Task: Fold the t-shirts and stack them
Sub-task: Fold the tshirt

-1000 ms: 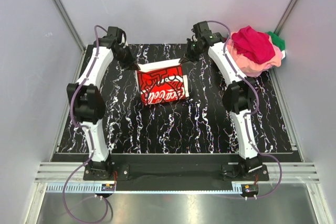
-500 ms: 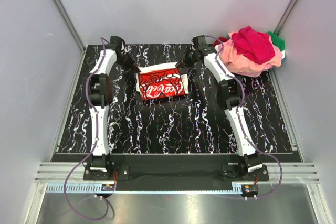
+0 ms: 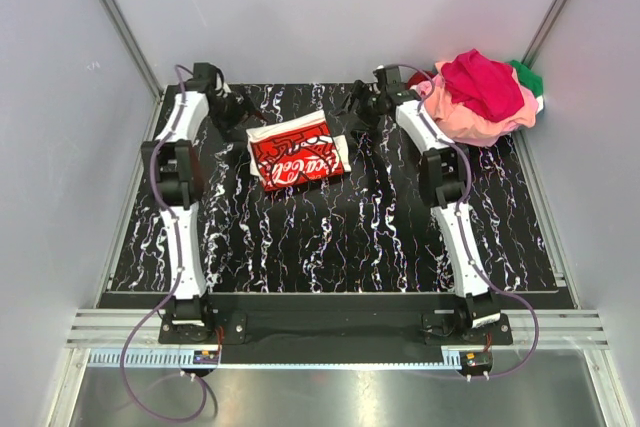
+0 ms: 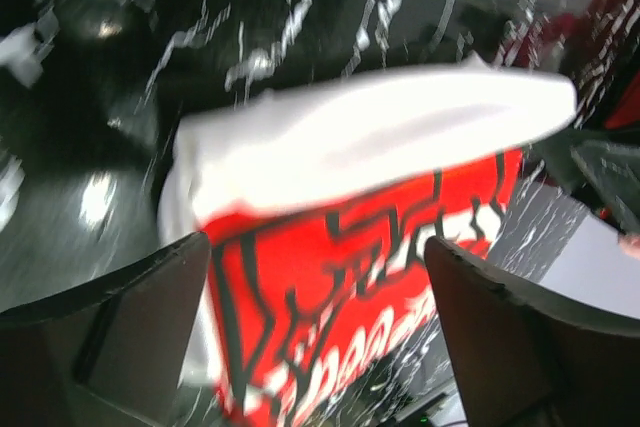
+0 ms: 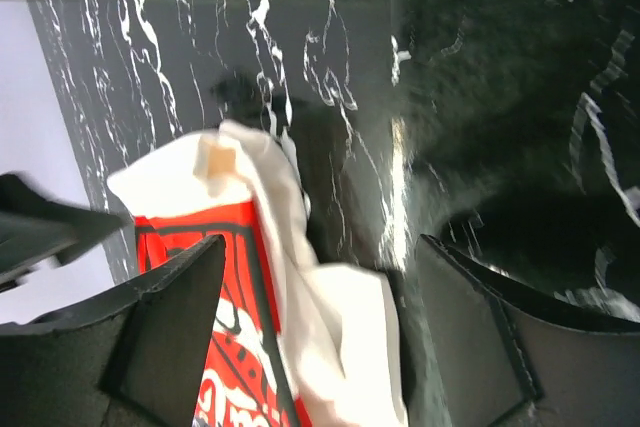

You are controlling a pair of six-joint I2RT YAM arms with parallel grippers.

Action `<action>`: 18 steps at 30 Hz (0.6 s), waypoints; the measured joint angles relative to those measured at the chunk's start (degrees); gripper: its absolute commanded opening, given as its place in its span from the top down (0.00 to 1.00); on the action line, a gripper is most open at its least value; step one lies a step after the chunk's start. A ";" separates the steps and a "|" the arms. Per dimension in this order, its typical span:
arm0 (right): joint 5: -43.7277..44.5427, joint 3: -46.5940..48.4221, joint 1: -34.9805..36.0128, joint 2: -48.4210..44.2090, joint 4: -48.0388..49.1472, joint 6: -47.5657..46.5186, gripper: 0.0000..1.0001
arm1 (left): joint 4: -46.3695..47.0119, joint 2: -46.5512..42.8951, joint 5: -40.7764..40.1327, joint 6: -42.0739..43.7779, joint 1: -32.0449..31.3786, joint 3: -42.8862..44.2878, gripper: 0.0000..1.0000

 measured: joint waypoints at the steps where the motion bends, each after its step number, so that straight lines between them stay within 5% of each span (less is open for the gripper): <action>1: 0.09 -1.20 -0.09 -1.22 -0.39 -0.66 0.16 | 0.11 -2.84 -0.61 0.79 0.28 -2.27 0.03; 11: -5.55 -12.61 1.57 -18.75 5.73 -3.82 0.23 | 13.25 -36.87 -2.03 2.93 1.14 -38.82 0.13; 18: -18.56 -9.97 7.63 -13.60 17.46 0.66 0.27 | 27.10 -38.77 3.02 -0.98 -0.79 -61.26 0.18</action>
